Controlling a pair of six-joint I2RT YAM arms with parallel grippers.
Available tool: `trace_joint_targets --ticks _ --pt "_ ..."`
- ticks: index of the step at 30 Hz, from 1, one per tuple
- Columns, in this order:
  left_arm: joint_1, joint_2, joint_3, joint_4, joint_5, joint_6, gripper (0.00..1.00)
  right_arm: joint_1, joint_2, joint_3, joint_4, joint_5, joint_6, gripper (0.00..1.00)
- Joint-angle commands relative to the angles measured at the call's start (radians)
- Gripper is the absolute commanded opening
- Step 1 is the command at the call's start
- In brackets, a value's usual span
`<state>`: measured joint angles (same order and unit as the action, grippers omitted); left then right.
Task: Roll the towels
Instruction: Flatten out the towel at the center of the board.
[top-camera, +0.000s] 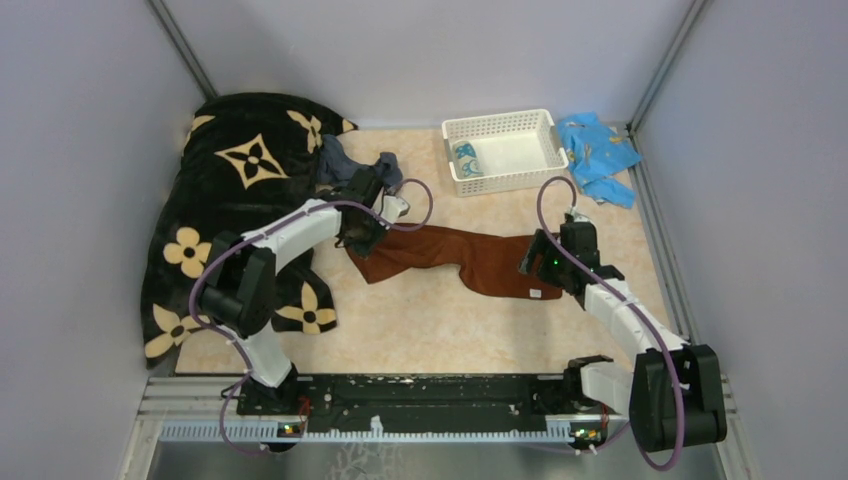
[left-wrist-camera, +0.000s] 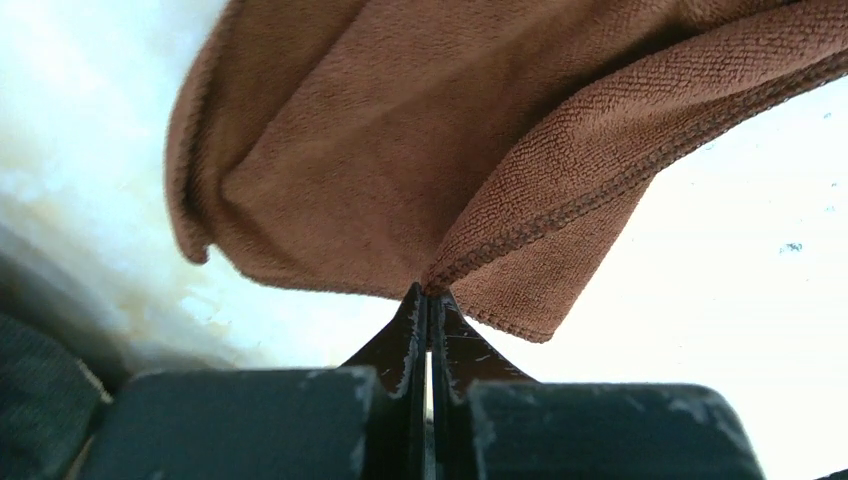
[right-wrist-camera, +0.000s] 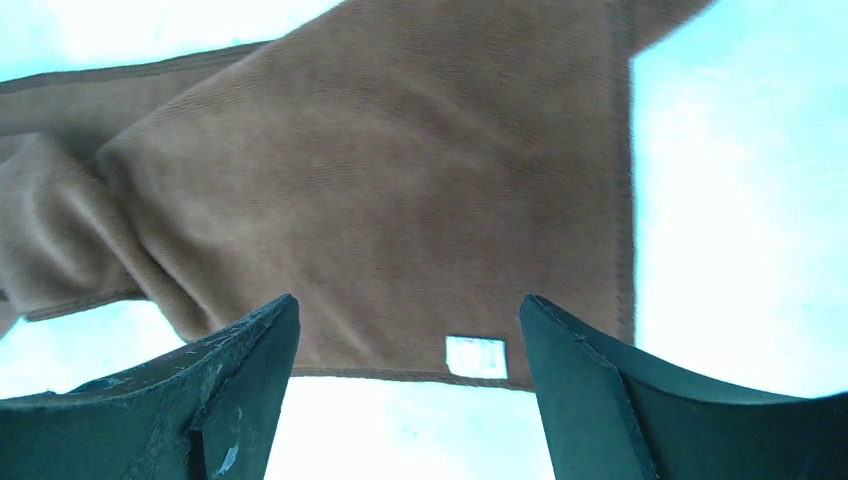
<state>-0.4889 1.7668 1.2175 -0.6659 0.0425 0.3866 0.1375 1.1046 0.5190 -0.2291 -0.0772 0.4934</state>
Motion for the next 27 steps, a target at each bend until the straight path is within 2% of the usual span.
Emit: trace_joint_targets --ticks 1,7,14,18,27 --pt "-0.009 -0.061 0.034 -0.033 -0.099 -0.090 0.00 0.007 -0.067 0.062 -0.108 0.188 0.021 0.82" --pt "-0.011 -0.124 -0.007 -0.008 -0.167 -0.143 0.00 -0.007 -0.069 0.117 -0.289 0.343 0.071 0.80" --pt "-0.016 -0.183 -0.042 0.032 -0.198 -0.146 0.00 -0.015 -0.015 0.127 -0.415 0.332 0.192 0.67" --pt "-0.016 -0.207 -0.059 0.049 -0.215 -0.142 0.00 -0.029 -0.018 0.107 -0.432 0.323 0.261 0.56" --pt "-0.017 -0.220 -0.066 0.052 -0.226 -0.140 0.00 -0.055 0.024 0.057 -0.339 0.332 0.368 0.49"
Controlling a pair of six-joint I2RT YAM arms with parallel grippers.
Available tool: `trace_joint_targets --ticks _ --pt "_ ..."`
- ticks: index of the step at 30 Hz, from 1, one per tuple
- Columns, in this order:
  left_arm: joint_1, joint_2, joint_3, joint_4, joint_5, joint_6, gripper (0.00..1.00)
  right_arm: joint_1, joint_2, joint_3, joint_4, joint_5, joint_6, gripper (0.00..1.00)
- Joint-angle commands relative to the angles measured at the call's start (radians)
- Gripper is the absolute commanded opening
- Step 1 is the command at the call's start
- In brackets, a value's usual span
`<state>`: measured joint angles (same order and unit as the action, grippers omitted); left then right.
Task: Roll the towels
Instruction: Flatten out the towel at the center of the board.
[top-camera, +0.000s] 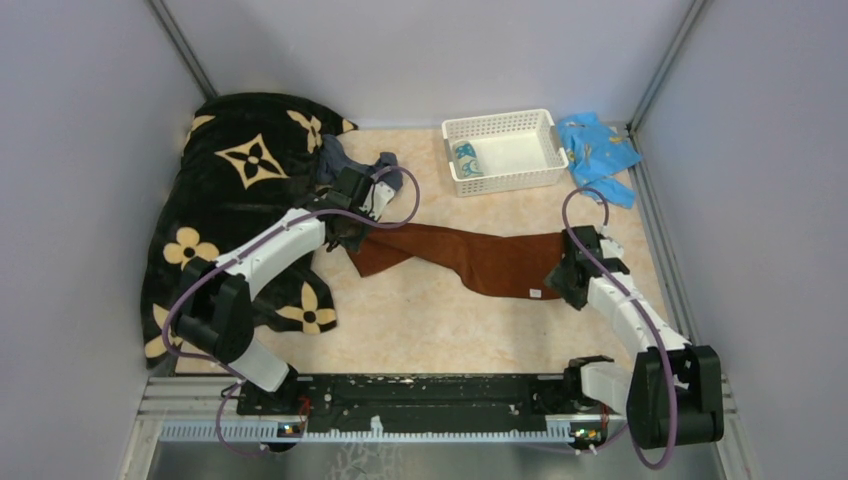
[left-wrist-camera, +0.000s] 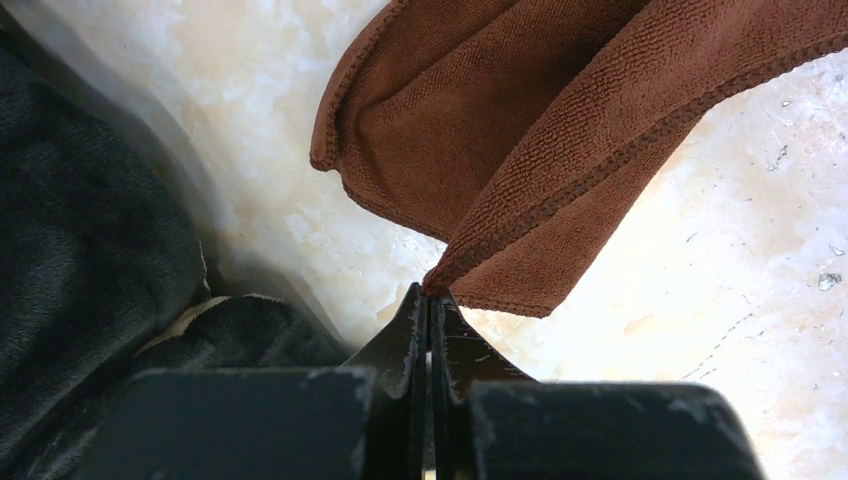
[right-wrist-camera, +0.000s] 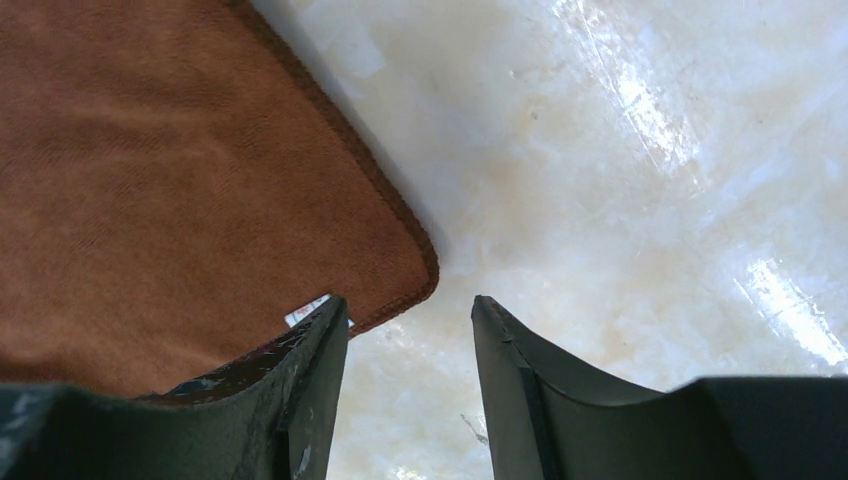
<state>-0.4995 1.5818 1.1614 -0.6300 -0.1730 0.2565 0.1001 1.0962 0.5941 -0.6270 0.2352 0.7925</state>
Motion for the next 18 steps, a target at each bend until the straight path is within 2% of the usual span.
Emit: trace_joint_targets --ticks 1,5,10,15,18 --pt "-0.007 -0.034 -0.012 0.017 -0.007 -0.008 0.00 -0.023 0.042 -0.022 0.070 0.018 0.074 0.49" --pt "-0.007 -0.028 -0.011 0.018 -0.006 -0.010 0.00 -0.042 0.072 -0.038 0.112 -0.001 0.095 0.43" --pt "-0.008 -0.021 -0.010 0.017 -0.008 -0.009 0.00 -0.049 0.101 -0.045 0.137 -0.014 0.114 0.42" --pt "-0.007 -0.022 -0.012 0.017 -0.007 -0.009 0.00 -0.057 0.134 -0.044 0.138 -0.049 0.121 0.32" --pt "-0.008 -0.021 -0.012 0.017 -0.010 -0.009 0.00 -0.058 0.139 -0.044 0.130 -0.074 0.126 0.30"
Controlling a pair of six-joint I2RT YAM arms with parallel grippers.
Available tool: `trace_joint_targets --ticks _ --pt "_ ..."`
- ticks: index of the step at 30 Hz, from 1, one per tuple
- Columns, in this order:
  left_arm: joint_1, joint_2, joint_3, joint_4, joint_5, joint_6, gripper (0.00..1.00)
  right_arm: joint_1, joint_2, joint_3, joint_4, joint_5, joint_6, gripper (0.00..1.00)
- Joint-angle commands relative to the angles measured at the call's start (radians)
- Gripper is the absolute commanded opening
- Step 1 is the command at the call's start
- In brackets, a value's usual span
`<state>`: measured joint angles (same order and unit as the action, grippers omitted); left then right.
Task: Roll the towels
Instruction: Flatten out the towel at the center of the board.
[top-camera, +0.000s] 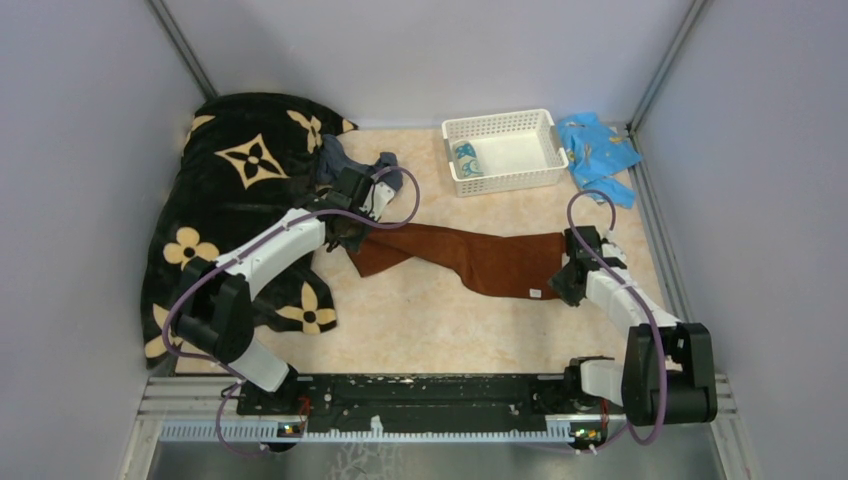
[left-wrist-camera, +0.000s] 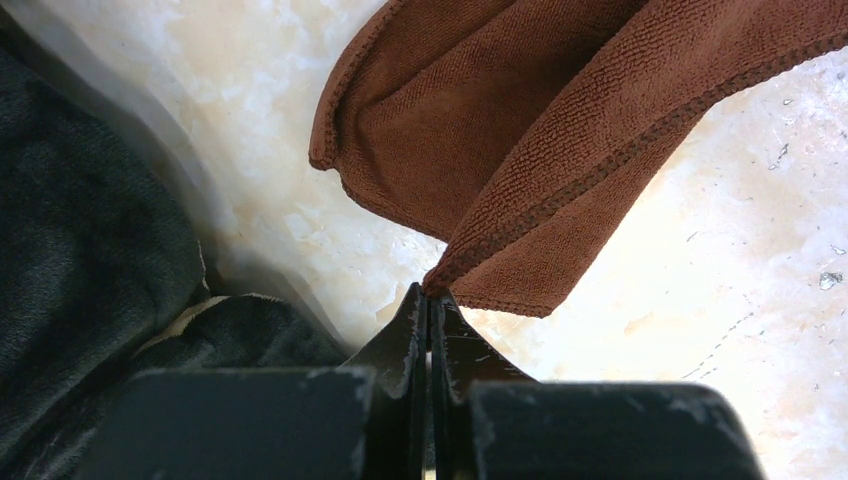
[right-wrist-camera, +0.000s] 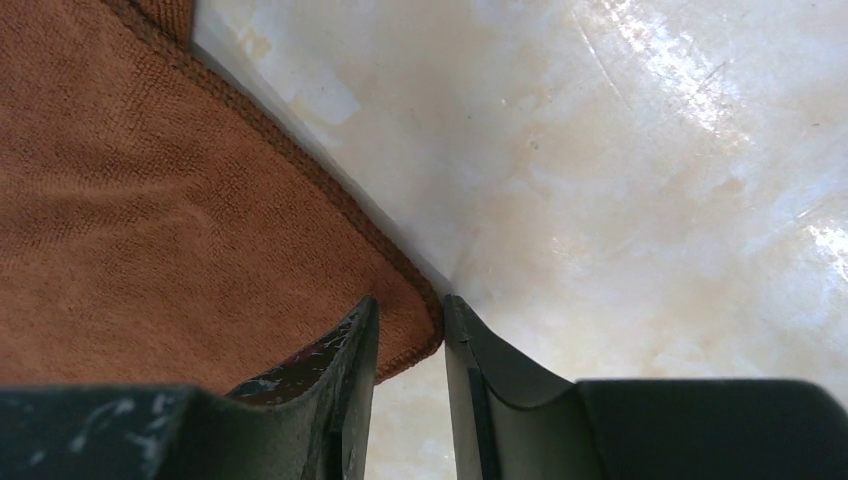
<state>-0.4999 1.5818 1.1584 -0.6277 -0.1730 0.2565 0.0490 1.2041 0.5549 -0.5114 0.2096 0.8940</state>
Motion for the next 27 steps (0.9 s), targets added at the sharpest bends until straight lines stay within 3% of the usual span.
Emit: trace_joint_targets --ticks 1,5,11,18,27 --pt "-0.007 -0.021 -0.008 0.015 -0.011 -0.008 0.00 -0.006 0.031 -0.007 0.012 -0.051 0.025 0.30" --pt "-0.008 -0.022 -0.009 0.015 -0.011 -0.007 0.00 -0.006 0.030 -0.006 0.003 -0.046 0.024 0.27" --pt "-0.006 -0.028 -0.009 0.017 -0.021 -0.008 0.00 -0.010 0.030 0.002 0.020 -0.058 0.013 0.00" --pt "-0.007 -0.049 0.022 0.007 -0.094 -0.023 0.00 -0.041 -0.036 0.102 -0.013 -0.072 -0.041 0.00" --pt "-0.006 -0.152 0.187 -0.038 -0.271 -0.033 0.00 -0.093 -0.191 0.433 -0.136 0.000 -0.171 0.00"
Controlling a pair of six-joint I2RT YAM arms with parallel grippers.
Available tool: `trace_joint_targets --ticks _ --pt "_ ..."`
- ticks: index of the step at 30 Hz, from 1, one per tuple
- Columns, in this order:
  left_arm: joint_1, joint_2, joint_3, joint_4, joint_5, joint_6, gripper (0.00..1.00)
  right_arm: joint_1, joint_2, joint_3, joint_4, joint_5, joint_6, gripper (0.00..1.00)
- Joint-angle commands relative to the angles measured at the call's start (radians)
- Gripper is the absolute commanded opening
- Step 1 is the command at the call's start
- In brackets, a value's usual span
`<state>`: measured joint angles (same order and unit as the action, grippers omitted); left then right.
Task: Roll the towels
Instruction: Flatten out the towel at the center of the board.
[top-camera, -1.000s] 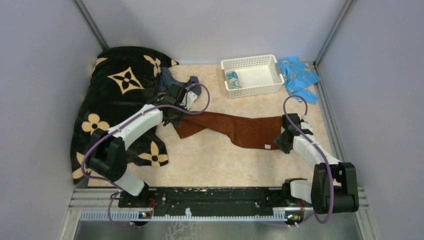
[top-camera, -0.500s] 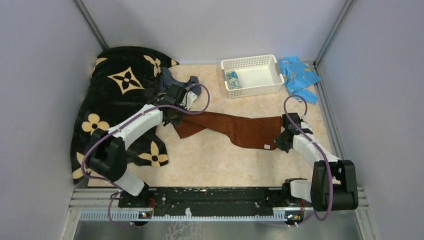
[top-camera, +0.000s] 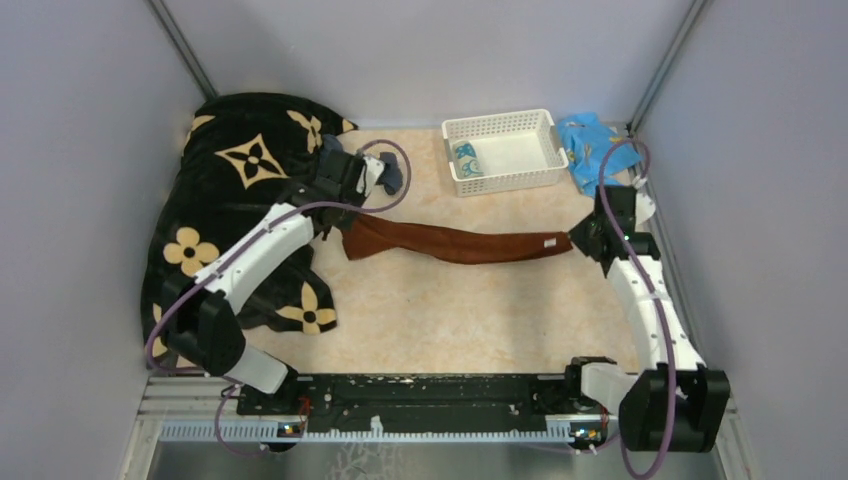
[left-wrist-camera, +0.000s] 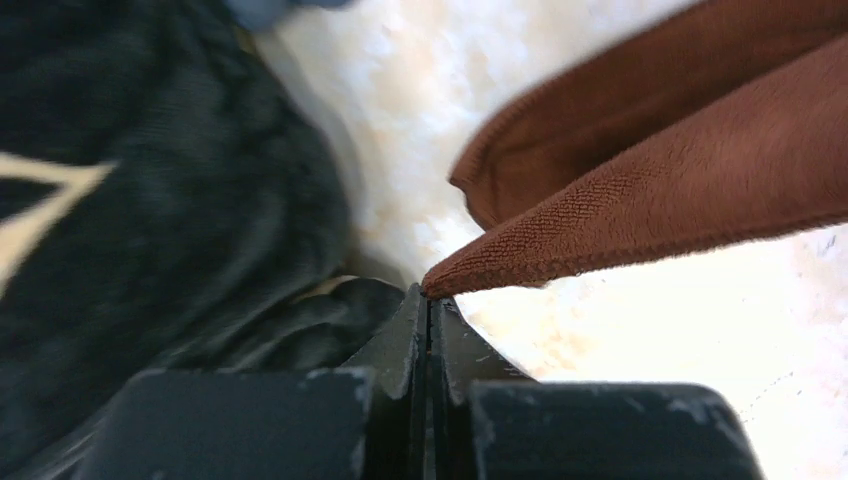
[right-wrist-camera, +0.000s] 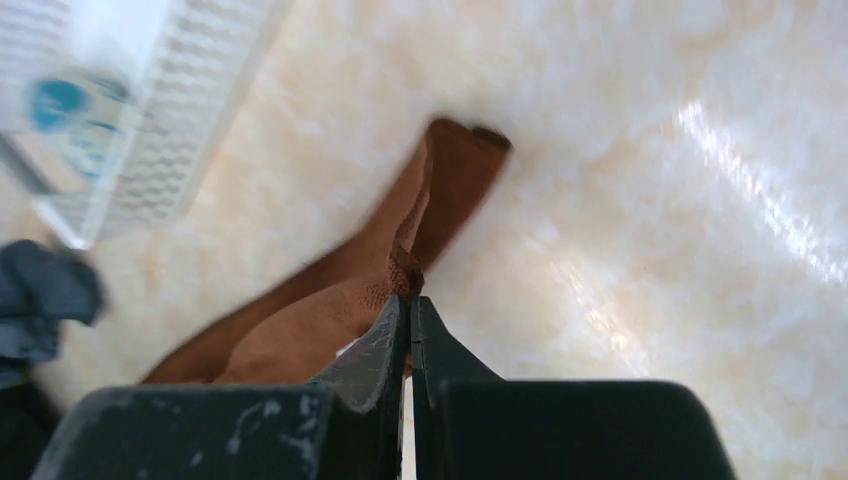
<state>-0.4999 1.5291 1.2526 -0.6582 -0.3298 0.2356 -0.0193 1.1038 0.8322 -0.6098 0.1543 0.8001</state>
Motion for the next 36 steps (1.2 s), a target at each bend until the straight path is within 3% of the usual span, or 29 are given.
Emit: trace_joint_targets --ticks 1,7,15,20,28,32,36 --pt "-0.006 -0.125 0.104 -0.003 -0.127 -0.011 0.00 -0.031 -0.110 0.189 -0.047 0.073 -0.090 0.00" --pt "-0.006 -0.338 0.118 0.057 -0.159 0.007 0.00 -0.038 -0.246 0.363 -0.107 0.182 -0.155 0.00" --pt "-0.006 -0.662 0.085 0.039 -0.001 -0.024 0.00 -0.038 -0.478 0.466 -0.209 0.212 -0.206 0.00" --pt "-0.005 -0.730 0.087 -0.032 0.057 -0.058 0.00 -0.036 -0.526 0.506 -0.258 0.209 -0.217 0.00" --pt "-0.005 -0.575 -0.046 -0.011 0.058 -0.091 0.00 -0.036 -0.433 0.354 -0.168 0.196 -0.198 0.00" --pt "-0.004 -0.354 -0.119 0.098 0.003 -0.095 0.00 -0.036 -0.279 0.213 0.014 0.203 -0.162 0.00" --pt "0.021 -0.087 -0.077 0.153 -0.005 -0.109 0.00 -0.037 -0.066 0.123 0.183 0.254 -0.113 0.00"
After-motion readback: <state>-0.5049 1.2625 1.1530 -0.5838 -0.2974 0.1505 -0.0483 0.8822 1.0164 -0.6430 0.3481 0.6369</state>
